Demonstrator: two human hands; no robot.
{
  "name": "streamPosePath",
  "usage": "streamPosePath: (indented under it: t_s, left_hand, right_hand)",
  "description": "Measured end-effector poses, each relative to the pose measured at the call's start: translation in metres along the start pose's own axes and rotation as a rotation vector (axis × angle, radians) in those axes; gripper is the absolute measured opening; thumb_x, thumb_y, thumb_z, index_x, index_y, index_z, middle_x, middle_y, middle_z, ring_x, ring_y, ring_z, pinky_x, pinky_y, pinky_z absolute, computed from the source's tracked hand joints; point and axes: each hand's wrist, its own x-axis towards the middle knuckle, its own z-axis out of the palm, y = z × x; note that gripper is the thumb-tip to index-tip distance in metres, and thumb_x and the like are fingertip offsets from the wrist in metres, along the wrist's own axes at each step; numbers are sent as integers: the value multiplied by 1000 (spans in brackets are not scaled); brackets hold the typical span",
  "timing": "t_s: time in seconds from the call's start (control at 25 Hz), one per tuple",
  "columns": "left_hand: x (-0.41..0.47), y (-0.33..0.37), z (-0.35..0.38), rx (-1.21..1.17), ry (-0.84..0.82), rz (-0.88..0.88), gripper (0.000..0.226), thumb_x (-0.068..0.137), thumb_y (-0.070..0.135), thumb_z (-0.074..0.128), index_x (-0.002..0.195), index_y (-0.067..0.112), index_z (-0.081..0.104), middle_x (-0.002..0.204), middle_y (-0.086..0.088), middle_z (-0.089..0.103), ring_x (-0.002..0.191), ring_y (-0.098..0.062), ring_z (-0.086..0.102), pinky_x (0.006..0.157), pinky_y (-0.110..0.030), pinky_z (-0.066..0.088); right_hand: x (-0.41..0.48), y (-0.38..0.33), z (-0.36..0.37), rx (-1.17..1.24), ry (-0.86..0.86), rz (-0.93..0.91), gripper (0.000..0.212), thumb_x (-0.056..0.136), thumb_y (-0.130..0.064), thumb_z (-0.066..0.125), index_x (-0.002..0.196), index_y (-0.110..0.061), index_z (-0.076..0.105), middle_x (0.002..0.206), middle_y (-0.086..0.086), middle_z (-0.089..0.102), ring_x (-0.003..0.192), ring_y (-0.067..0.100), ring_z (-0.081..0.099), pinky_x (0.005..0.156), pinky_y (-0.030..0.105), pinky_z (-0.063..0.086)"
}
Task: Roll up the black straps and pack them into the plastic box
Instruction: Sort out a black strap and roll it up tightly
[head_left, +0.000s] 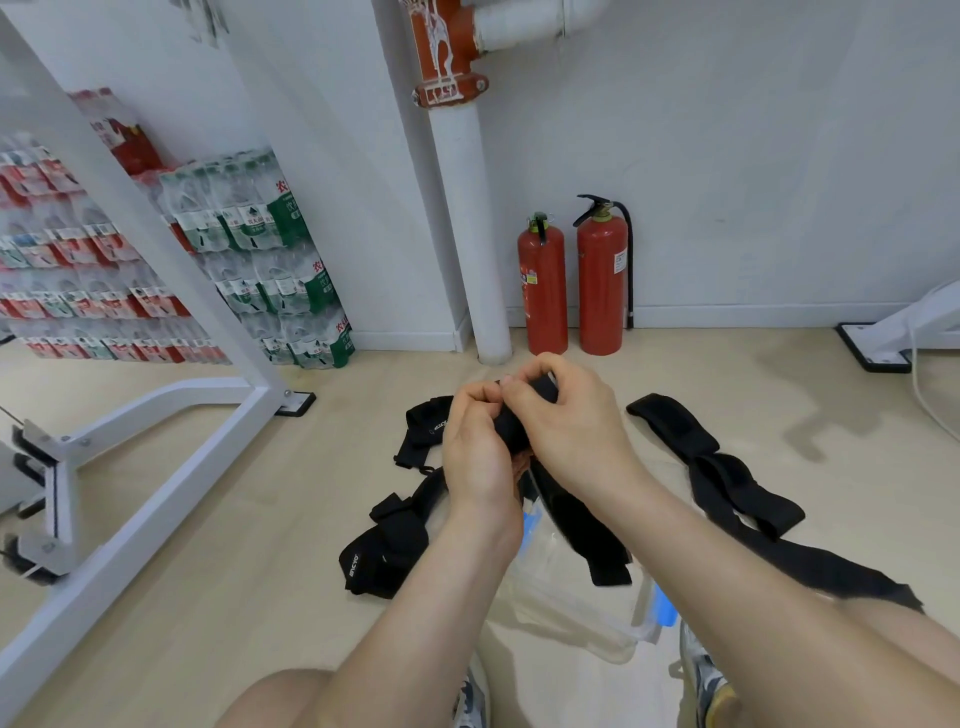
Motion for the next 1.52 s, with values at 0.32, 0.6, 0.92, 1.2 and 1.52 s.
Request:
streamPosePath:
  t_s: [0.32,0.6,0.92,1.2,1.52]
  left_hand:
    - [5,10,-16,631,-394,478,24,88,27,74,98,37,55,86,17,65,78,-4,64,69,-22,54]
    - [-3,-2,-2,481,-209,632,29,85,44,61,77,21,46,67,12,46,65,-9,45,61,-32,42]
    - [-5,8,6,129,19,-198,25,95,24,44,75,12,55,49,-2,46,41,-13,31,39,-18,21]
    - [-1,13,5,140,-102,-186,25,98,39,51,101,18,65,73,1,70,60,-17,62,58,-28,45]
    - [1,11,10,-112,26,-75,15,104,22,42,92,14,46,73,-9,58,51,-17,48,44,-23,36]
  right_hand:
    - [14,-10,-35,470,-164,427,23,88,-10,55,81,-16,76,80,8,71,69,20,65,57,29,50]
    - [19,-11,-53,405,-390,300,18,85,-18,61,83,-16,79,89,3,75,83,14,68,71,30,55]
    - [9,0,-29,-103,-251,27,25,93,-43,59,82,-21,64,68,-3,62,61,13,58,58,28,45]
    - [16,0,-22,-208,76,-54,31,89,-30,59,63,-14,61,57,0,56,57,15,54,51,29,39]
    - [13,-8,-20,374,-89,263,47,78,-31,81,112,-18,50,83,2,67,58,14,59,50,25,46]
